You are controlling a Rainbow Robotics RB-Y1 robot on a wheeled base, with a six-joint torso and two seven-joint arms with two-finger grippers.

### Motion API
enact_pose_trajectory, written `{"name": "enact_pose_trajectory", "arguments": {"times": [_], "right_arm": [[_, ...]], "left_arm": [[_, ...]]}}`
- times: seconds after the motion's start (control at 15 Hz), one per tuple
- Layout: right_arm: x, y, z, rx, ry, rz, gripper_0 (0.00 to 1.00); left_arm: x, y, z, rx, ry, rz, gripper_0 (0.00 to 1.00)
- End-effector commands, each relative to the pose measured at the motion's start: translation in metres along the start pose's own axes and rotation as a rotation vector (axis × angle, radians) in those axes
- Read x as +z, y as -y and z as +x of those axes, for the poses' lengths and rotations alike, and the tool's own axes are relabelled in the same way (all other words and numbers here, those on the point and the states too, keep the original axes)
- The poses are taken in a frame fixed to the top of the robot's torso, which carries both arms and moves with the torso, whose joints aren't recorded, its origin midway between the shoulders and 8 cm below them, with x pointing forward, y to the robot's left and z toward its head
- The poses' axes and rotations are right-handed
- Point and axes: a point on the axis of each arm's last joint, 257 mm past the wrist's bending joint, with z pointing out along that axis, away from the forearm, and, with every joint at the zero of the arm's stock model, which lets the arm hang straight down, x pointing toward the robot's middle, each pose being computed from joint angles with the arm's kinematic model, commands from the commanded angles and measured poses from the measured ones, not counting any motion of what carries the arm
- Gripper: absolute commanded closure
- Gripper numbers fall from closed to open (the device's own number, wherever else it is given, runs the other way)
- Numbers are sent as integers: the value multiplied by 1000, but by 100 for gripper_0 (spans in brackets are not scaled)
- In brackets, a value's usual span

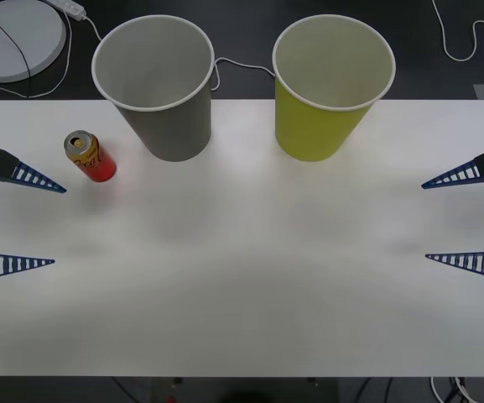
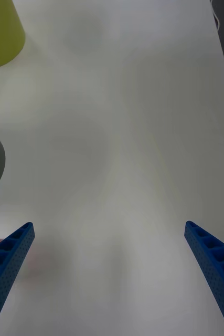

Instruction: Put the can into the green bin and the plastic bottle into the gray bin

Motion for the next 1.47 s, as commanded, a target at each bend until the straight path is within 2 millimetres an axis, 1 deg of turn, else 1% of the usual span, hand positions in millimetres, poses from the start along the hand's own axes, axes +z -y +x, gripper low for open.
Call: {"name": "enact_pose_trajectory", "arguments": {"times": [0.07, 0.2, 0.27, 0.47, 0.67, 0.8, 1.13, 1.47], "right_arm": [[0, 0, 0, 0, 0, 0, 0], [0, 0, 0, 0, 0, 0, 0], [0, 0, 0, 0, 0, 0, 0], [0, 0, 0, 0, 0, 0, 0], [0, 0, 0, 0, 0, 0, 0], [0, 0, 0, 0, 0, 0, 0], [0, 0, 0, 0, 0, 0, 0], [0, 0, 0, 0, 0, 0, 0]], "left_arm": [[0, 0, 0, 0, 0, 0, 0], [0, 0, 0, 0, 0, 0, 0], [3, 9, 6, -6, -17, 29, 0], [-3, 8, 4, 39, -60, 45, 0], [-5, 7, 3, 15, -54, 38, 0], [-6, 5, 7, -21, -49, 9, 0], [-9, -2, 14, -182, 21, -139, 0], [-9, -13, 31, -403, 101, -333, 0]]}}
